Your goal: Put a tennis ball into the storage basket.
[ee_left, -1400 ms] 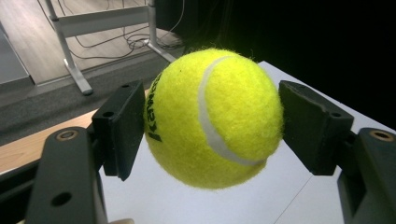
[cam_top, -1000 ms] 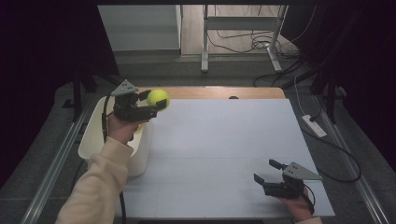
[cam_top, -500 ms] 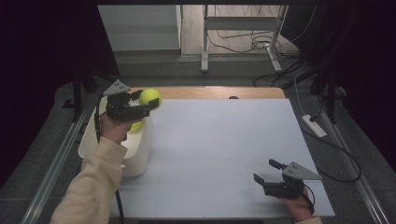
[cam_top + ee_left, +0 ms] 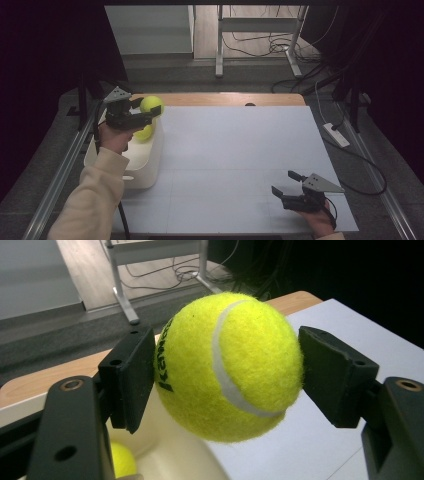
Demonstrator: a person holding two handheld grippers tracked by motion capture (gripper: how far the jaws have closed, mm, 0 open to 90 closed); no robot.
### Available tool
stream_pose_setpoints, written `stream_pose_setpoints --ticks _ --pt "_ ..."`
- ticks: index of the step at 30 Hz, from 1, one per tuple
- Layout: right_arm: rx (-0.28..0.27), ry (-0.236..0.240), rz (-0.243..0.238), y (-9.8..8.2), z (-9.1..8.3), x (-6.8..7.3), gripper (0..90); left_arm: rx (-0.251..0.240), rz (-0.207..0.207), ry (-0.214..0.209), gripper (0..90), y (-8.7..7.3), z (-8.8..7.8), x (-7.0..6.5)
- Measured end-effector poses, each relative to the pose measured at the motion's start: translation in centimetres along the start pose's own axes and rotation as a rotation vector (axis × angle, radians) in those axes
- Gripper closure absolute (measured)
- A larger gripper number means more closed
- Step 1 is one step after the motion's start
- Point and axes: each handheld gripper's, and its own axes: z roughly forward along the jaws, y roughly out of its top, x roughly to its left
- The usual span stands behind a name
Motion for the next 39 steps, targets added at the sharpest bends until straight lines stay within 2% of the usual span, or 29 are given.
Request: stream_pose_setpoints --ticks 15,28,34,39 --pt "0.002 0.002 0.0 0.0 0.1 0.0 14.4 0.028 -0.01 0.056 27.7 -1.3 -1.1 1.5" --pt "0.004 -0.001 0.0 0.0 0.2 0.0 14.5 0.053 -0.036 0.105 27.6 -2.2 -1.7 3.0" --pt "0.004 -0.001 0.0 0.0 0.2 0.0 14.5 0.072 -0.041 0.104 27.6 -2.5 -1.5 3.2" --pt "0.005 0.0 0.0 0.0 0.2 0.0 14.5 0.111 -0.035 0.103 27.6 -2.8 -1.1 3.3"
